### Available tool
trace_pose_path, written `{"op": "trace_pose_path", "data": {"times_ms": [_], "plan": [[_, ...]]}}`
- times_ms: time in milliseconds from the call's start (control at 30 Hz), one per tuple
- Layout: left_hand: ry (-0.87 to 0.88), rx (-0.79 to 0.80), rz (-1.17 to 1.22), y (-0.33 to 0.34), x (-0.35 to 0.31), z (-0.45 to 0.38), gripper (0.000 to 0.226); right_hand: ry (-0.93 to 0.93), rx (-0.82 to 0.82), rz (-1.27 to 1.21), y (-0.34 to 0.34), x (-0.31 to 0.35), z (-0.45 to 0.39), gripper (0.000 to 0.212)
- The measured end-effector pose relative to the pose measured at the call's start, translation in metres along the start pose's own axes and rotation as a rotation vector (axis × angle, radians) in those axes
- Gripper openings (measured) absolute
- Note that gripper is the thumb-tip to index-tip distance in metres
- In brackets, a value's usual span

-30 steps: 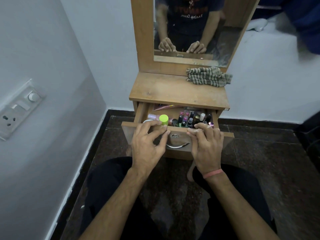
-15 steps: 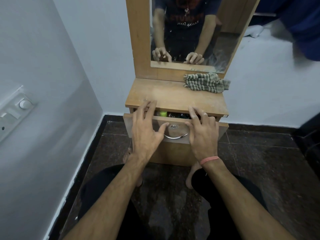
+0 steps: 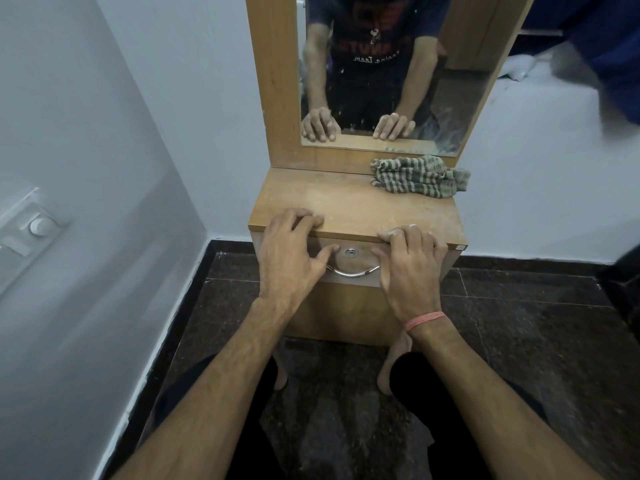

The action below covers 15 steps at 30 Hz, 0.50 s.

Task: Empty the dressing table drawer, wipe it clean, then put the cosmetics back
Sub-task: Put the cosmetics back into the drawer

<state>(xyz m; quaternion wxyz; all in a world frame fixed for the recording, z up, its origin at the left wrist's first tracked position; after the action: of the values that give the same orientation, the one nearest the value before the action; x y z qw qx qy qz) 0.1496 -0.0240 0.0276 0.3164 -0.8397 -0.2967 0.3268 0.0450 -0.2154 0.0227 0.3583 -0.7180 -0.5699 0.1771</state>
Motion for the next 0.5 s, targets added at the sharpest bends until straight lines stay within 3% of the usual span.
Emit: {"op": "trace_pose_path", "data": {"times_ms": [500], "plan": [[0.015,-0.111,0.024,0.0055,0.0020,0.0028,0.049,0.072,-0.061,-0.073,-0.0003,0.0031,-0.0068,0.026]]}}
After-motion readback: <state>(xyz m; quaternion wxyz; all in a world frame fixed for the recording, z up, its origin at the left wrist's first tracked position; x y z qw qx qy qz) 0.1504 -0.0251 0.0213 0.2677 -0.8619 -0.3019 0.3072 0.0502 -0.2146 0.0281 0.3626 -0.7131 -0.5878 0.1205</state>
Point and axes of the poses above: each hand's wrist, its own z-axis away from the middle knuckle, its own y-axis out of the palm, x = y × z, the point moved 10 cm from there along -z, towards the middle knuckle, and after that the axes turned 6 degrees about y, right-handed, at the moved point
